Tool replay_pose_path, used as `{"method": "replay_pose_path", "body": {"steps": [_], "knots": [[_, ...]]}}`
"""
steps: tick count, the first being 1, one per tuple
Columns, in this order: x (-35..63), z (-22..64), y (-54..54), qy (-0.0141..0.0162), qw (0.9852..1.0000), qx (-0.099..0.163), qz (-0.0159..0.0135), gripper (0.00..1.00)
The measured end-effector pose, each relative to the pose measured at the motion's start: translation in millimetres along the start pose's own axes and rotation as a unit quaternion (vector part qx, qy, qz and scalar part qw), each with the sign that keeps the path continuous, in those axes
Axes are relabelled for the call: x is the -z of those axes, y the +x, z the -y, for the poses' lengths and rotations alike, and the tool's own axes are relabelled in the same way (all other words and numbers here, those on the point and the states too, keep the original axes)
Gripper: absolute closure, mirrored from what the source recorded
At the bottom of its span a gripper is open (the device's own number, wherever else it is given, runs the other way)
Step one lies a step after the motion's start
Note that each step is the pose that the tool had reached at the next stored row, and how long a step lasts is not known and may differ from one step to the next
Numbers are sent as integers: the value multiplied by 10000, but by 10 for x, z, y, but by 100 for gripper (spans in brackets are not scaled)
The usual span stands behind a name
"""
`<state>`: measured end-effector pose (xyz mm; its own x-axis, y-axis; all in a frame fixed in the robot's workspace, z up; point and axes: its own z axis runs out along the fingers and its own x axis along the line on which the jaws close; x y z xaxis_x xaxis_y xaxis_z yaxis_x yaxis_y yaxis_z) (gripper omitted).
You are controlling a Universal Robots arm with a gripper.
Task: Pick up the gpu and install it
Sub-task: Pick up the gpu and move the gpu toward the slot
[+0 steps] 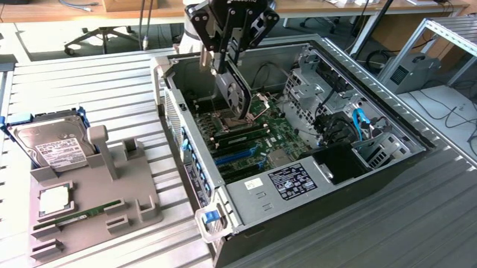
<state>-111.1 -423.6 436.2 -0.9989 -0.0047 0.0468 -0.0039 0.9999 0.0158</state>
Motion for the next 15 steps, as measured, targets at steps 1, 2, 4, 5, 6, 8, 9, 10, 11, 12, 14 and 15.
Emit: {"method": "replay_pose_path", "body": {"steps": [1,2,4,5,6,8,9,10,11,12,14,15], "knots": [[0,0,-7,0,10000,0,0,73],[0,0,-13,0,10000,0,0,73],[1,0,-32,0,10000,0,0,73],[2,0,-38,0,10000,0,0,73],[2,0,-44,0,10000,0,0,73],[2,0,-55,0,10000,0,0,73],[3,0,-61,0,10000,0,0,73],[3,0,-66,0,10000,0,0,73],[3,0,-72,0,10000,0,0,73],[3,0,-78,0,10000,0,0,73],[4,0,-89,0,10000,0,0,73],[4,0,-94,0,10000,0,0,73]]}}
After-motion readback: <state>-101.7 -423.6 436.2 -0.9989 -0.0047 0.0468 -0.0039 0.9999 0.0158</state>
